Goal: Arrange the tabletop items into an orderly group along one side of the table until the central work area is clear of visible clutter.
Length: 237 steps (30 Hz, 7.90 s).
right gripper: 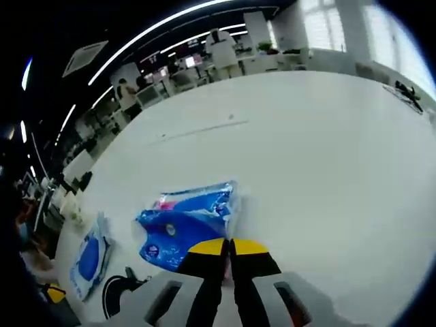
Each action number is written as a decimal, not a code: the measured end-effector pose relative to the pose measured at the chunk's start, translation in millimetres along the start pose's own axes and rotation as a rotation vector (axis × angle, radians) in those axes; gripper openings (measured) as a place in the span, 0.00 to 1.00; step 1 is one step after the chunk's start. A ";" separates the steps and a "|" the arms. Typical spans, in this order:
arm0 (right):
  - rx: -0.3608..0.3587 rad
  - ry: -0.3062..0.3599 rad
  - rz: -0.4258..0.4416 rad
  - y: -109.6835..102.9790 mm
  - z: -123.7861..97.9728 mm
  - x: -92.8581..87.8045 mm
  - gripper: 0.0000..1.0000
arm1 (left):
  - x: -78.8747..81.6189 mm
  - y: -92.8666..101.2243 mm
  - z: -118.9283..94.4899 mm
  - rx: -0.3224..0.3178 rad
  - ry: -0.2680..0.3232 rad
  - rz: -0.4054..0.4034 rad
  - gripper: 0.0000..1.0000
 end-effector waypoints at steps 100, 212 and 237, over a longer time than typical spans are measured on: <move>0.259 -0.005 0.011 -156.6 -126.3 -159.1 0.35 | -3.6 -24.3 29.0 -0.041 -0.012 -0.181 0.01; 0.300 -0.134 0.038 -212.9 -73.8 -167.5 0.00 | -18.8 -79.4 -37.0 0.077 0.048 -0.209 0.00; 0.314 -0.163 0.075 -201.3 -95.0 -195.1 0.06 | -6.3 -109.7 -16.2 0.081 0.086 -0.258 0.02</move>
Point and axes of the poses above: the point that each gripper's makers call its tool centre point, and the gripper's own axes: z roughly forward along the fingers, y roughly to its right, x roughly out of its top, the point moved 3 cm from there along -z, roughly backward along the fingers, and after that the axes turned 3 degrees about z, right-handed, at the moved point
